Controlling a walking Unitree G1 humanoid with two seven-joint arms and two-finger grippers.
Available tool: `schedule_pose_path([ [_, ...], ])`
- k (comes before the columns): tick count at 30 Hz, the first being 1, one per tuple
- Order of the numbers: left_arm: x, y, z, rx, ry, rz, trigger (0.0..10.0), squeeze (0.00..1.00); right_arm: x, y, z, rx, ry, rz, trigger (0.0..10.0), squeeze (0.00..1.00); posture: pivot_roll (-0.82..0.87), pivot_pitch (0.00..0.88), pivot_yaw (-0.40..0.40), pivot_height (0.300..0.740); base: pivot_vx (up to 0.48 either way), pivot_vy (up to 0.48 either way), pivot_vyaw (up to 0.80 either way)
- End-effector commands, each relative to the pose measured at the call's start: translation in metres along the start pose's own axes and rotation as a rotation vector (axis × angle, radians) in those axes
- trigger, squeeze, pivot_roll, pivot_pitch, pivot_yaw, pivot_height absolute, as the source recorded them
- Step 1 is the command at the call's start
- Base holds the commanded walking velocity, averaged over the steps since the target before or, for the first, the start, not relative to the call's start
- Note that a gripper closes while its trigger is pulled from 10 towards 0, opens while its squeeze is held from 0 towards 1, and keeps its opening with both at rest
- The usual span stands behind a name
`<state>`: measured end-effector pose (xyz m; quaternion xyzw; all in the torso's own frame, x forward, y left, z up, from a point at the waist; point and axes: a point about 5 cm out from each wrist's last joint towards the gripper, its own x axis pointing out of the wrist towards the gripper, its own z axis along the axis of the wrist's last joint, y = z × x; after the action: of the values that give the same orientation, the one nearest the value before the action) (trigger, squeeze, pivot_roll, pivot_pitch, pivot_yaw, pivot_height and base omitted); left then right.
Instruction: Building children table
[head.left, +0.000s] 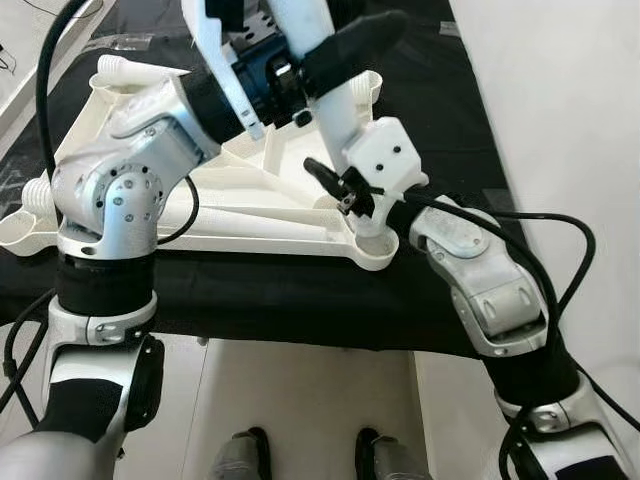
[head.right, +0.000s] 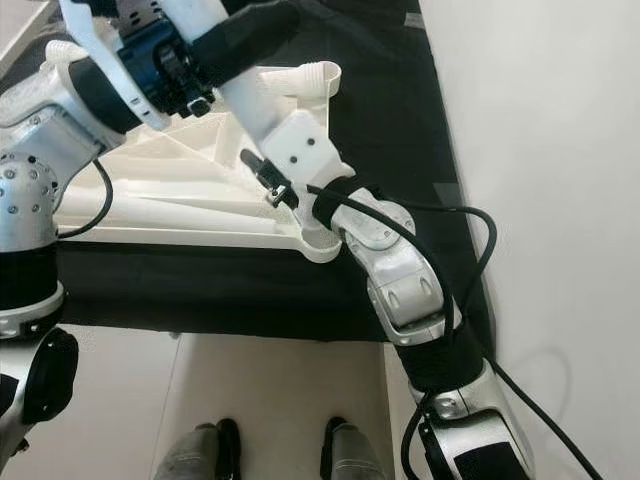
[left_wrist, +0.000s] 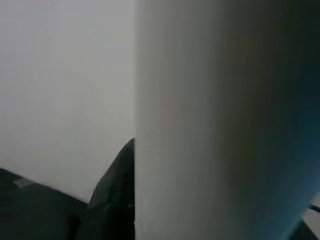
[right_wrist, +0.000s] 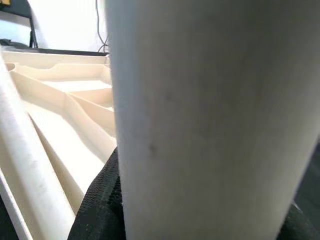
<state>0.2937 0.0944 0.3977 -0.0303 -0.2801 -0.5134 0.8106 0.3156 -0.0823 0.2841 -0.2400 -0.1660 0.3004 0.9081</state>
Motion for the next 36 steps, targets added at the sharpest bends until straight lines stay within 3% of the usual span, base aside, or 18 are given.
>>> schedule_pose_path([
  [1, -0.005, 0.012, 0.012, 0.050, -0.024, 0.080, 0.0, 0.00, 0.001, 0.007, 0.001, -0.027, -0.004, 0.022, 10.0, 0.00, 0.01, 0.196, 0.022, 0.740, 0.000, 0.000, 0.00],
  [6, -0.003, 0.012, 0.015, 0.067, -0.024, 0.066, 0.0, 0.00, 0.003, 0.002, 0.002, -0.017, -0.008, -0.006, 10.0, 0.00, 0.01, 0.193, 0.022, 0.740, 0.000, 0.000, 0.00],
  [10, -0.002, 0.007, 0.021, 0.065, -0.047, -0.044, 0.0, 0.00, 0.006, -0.003, 0.006, 0.088, -0.042, -0.014, 10.0, 0.00, 0.01, 0.187, 0.019, 0.740, 0.000, 0.000, 0.00],
  [11, -0.003, 0.006, 0.022, 0.060, -0.053, -0.085, 0.0, 0.00, 0.007, -0.002, 0.007, 0.114, -0.056, 0.015, 10.0, 0.17, 0.01, 0.184, 0.017, 0.740, 0.000, 0.000, 0.00],
  [12, -0.003, 0.004, 0.023, 0.043, -0.054, -0.130, 0.0, 0.00, 0.006, 0.000, 0.008, 0.149, -0.062, 0.065, 10.0, 1.00, 0.01, 0.183, 0.015, 0.740, 0.000, 0.000, 0.00],
  [16, -0.004, -0.001, 0.025, -0.011, -0.049, -0.324, 0.0, 0.00, 0.006, 0.011, 0.009, 0.263, -0.069, 0.236, 10.0, 1.00, 0.01, 0.177, 0.009, 0.740, 0.000, 0.000, 0.00],
  [17, -0.004, -0.001, 0.025, -0.011, -0.049, -0.324, 0.0, 0.00, 0.006, 0.011, 0.009, 0.263, -0.069, 0.236, 10.0, 1.00, 0.01, 0.177, 0.009, 0.740, 0.000, 0.000, 0.00],
  [18, -0.003, -0.004, 0.025, -0.027, -0.047, -0.389, 0.0, 0.00, 0.006, 0.017, 0.006, 0.269, -0.052, 0.301, 10.0, 0.86, 0.01, 0.176, 0.005, 0.740, 0.000, 0.000, 0.00],
  [19, -0.003, -0.004, 0.025, -0.027, -0.047, -0.389, 0.0, 0.00, 0.006, 0.017, 0.006, 0.269, -0.052, 0.301, 10.0, 0.86, 0.01, 0.176, 0.005, 0.740, 0.000, 0.000, 0.00],
  [20, -0.002, -0.009, 0.024, -0.038, -0.041, -0.473, 0.0, 0.00, 0.005, 0.024, 0.003, 0.289, -0.027, 0.357, 10.0, 0.00, 0.01, 0.173, 0.000, 0.740, 0.000, 0.000, 0.00],
  [21, -0.001, -0.014, 0.023, -0.053, -0.027, -0.577, 0.0, 0.00, 0.005, 0.031, -0.001, 0.317, -0.005, 0.404, 10.0, 0.00, 0.01, 0.173, -0.004, 0.740, 0.000, 0.000, 0.00],
  [22, -0.001, -0.014, 0.023, -0.053, -0.027, -0.577, 0.0, 0.00, 0.005, 0.031, -0.001, 0.317, -0.005, 0.404, 10.0, 0.00, 0.01, 0.173, -0.004, 0.740, 0.000, 0.000, 0.00],
  [24, 0.000, -0.021, 0.020, -0.066, 0.007, -0.697, 0.0, 0.00, 0.006, 0.040, -0.003, 0.346, 0.012, 0.447, 10.0, 0.00, 0.01, 0.174, -0.005, 0.740, 0.000, 0.000, 0.00],
  [26, 0.000, -0.021, 0.020, -0.066, 0.007, -0.697, 0.0, 0.00, 0.006, 0.040, -0.003, 0.346, 0.012, 0.447, 10.0, 0.00, 0.01, 0.174, -0.005, 0.740, 0.000, 0.000, 0.00],
  [30, 0.001, -0.024, 0.016, -0.064, 0.053, -0.810, 0.0, 0.00, 0.008, 0.044, -0.003, 0.353, 0.013, 0.470, 10.0, 0.00, 0.01, 0.173, -0.005, 0.740, 0.000, 0.000, 0.00],
  [33, 0.010, -0.023, 0.015, -0.137, 0.015, -0.862, 0.0, 0.00, 0.010, 0.046, -0.001, 0.374, 0.000, 0.477, 10.0, 0.00, 0.00, 0.175, -0.002, 0.740, 0.000, 0.000, 0.00],
  [34, 0.016, -0.023, 0.014, -0.162, -0.005, -0.883, 0.0, 0.00, 0.011, 0.047, 0.000, 0.388, -0.005, 0.481, 2.3, 0.00, 0.00, 0.175, 0.000, 0.740, 0.000, 0.000, 0.00],
  [36, 0.019, -0.024, 0.014, -0.176, -0.016, -0.896, 0.0, 0.00, 0.011, 0.048, 0.001, 0.398, -0.008, 0.484, 2.3, 0.00, 0.00, 0.175, 0.000, 0.740, 0.000, 0.000, 0.00],
])
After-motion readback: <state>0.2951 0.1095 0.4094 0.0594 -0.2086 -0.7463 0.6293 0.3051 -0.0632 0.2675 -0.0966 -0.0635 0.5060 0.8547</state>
